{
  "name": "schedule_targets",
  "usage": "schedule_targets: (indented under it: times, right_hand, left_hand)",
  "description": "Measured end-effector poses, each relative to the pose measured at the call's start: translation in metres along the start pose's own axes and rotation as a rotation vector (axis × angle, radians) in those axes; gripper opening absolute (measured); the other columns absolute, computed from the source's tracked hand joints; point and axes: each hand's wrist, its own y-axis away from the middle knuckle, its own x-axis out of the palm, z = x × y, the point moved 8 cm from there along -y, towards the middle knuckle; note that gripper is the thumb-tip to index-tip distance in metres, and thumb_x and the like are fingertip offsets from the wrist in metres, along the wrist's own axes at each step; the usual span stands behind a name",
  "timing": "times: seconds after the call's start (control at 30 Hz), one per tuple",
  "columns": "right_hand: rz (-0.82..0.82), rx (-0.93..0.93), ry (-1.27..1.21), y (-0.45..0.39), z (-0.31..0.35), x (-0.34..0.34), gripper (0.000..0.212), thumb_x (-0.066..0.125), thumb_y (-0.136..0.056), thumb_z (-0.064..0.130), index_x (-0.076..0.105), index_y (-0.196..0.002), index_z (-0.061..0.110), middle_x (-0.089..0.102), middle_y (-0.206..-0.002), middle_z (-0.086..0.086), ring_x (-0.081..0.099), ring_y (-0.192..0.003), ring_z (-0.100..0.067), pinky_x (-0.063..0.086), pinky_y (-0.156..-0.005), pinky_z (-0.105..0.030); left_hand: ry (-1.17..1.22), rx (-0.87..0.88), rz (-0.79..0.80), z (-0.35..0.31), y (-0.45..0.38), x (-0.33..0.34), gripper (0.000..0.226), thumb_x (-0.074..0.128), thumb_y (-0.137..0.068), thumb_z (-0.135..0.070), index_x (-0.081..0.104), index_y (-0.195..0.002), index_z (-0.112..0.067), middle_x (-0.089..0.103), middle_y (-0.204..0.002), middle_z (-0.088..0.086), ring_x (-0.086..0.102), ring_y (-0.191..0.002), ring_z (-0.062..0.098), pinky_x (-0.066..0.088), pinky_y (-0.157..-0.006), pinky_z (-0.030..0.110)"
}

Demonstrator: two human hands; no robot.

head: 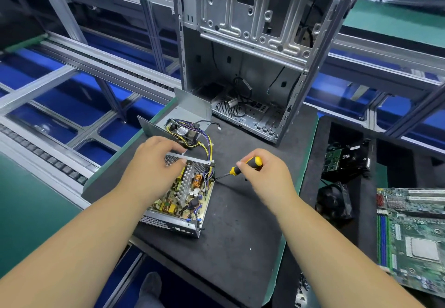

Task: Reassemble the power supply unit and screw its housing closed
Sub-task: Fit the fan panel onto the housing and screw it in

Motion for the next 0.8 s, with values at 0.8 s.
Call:
schedule_targets:
  times: [0.8]
  right_hand:
    - [0.002,-0.002,-0.003,0.007,0.006,-0.004,0.008,0.067,-0.086,0.035,0.062,-0.08,0.036,0.069,-0.069,0.015,0.049,-0.052,-0.01,0.033,-0.042,-0.014]
  left_hand:
    - [0.16,-0.038,0.041,-0.004,0.014,0.011,0.017,0.066,-0.089,-0.025,0.065,-0.101,-0.037,0.055,-0.105,-0.02,0.05,-0.101,-0.006,0.037,-0.082,0.021]
